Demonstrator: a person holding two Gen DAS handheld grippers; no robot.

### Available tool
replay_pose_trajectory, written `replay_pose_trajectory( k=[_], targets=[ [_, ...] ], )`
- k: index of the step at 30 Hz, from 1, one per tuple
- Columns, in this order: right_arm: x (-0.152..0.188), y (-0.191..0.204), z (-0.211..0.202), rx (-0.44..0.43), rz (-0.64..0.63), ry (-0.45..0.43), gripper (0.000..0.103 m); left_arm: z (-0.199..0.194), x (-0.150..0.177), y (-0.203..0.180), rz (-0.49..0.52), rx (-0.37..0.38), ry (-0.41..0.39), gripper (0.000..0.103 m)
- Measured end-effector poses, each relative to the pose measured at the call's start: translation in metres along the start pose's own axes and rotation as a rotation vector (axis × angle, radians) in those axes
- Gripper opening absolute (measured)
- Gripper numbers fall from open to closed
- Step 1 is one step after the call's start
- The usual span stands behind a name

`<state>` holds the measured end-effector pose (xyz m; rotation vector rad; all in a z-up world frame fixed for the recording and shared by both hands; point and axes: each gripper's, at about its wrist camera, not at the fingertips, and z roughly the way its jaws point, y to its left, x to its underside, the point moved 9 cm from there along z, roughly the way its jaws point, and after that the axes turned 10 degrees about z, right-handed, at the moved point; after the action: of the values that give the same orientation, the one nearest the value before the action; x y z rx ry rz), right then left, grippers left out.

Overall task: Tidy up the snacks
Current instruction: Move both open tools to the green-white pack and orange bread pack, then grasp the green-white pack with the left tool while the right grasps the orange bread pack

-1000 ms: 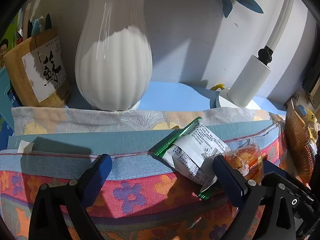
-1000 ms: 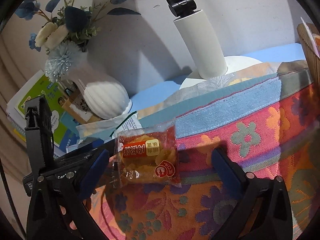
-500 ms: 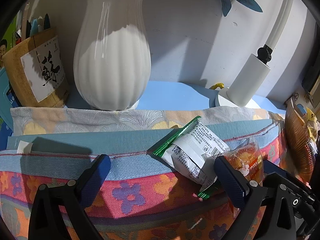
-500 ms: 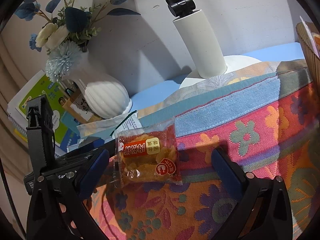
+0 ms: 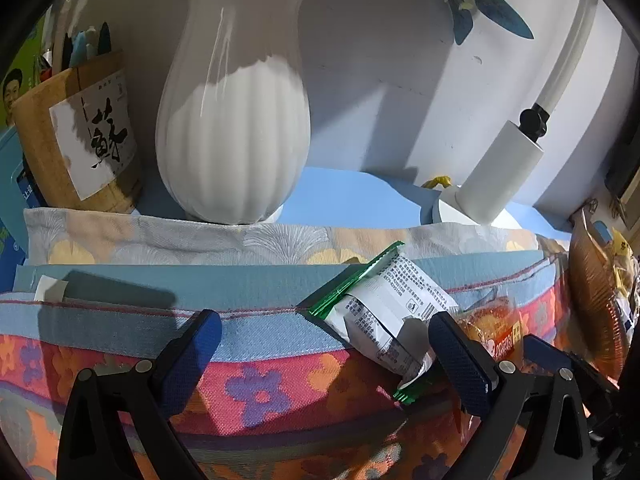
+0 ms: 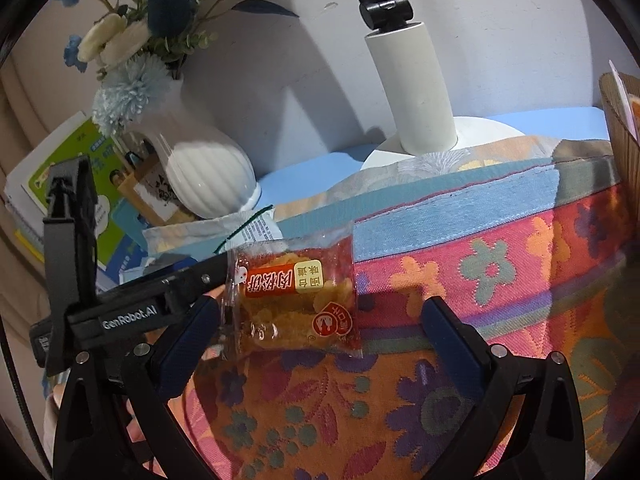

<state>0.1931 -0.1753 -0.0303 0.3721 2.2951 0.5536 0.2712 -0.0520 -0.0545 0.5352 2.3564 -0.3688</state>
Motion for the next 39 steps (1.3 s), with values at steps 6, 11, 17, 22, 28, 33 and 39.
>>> replay_pose_trajectory(
  k=[6,11,17,22,28,33,39],
  targets=[
    [0.005,0.011,0.015,0.095,-0.090,0.023,0.103,0.002,0.000,-0.003,0.025,-0.029,0.012,0.102],
    [0.002,0.005,0.008,0.094,-0.058,-0.014,0.048,0.002,0.000,-0.003,0.023,-0.040,0.010,0.102],
    [-0.011,-0.040,-0.020,0.046,0.187,-0.111,0.045,0.002,0.000,-0.012,0.052,-0.067,0.001,0.103],
    [-0.017,-0.060,-0.027,-0.064,0.342,-0.117,0.045,-0.008,-0.005,-0.023,0.059,0.020,-0.069,0.047],
    [-0.018,-0.040,-0.029,-0.027,0.233,-0.138,0.045,-0.012,-0.007,-0.032,0.098,0.018,-0.093,0.017],
    [-0.016,-0.036,-0.027,-0.004,0.185,-0.139,0.045,-0.006,-0.005,-0.038,0.126,-0.008,-0.057,0.096],
    [-0.015,-0.044,-0.023,-0.020,0.241,-0.113,0.045,0.014,0.002,-0.050,0.214,-0.097,0.042,0.098]
  ],
)
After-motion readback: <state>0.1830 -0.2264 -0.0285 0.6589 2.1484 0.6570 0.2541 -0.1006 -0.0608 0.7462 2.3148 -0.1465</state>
